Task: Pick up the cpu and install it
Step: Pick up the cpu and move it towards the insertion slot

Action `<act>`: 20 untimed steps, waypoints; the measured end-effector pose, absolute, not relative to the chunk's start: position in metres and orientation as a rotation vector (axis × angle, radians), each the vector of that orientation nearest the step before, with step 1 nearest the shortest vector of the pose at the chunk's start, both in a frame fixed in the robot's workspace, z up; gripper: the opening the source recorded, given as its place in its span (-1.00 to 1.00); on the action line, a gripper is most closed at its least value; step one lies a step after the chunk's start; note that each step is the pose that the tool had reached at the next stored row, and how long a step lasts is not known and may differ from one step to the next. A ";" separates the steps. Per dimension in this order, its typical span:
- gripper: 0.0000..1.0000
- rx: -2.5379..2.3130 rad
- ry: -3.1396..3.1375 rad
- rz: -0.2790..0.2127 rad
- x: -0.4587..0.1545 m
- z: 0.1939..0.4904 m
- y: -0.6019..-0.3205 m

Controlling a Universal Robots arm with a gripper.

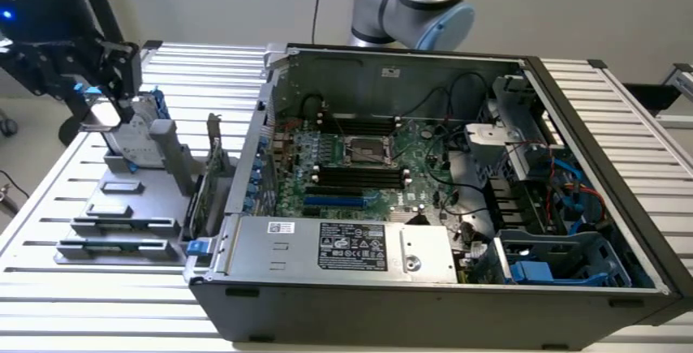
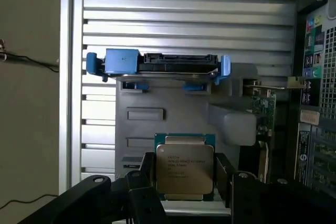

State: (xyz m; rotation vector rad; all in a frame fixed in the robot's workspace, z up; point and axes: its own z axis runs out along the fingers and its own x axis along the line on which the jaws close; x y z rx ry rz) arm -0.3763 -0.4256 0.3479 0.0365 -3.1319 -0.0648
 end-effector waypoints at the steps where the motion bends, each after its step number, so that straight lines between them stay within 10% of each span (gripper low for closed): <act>1: 0.09 0.037 -3.131 -0.065 -0.372 0.352 -0.426; 20: 0.09 0.038 -3.114 -0.073 -0.285 0.401 -0.426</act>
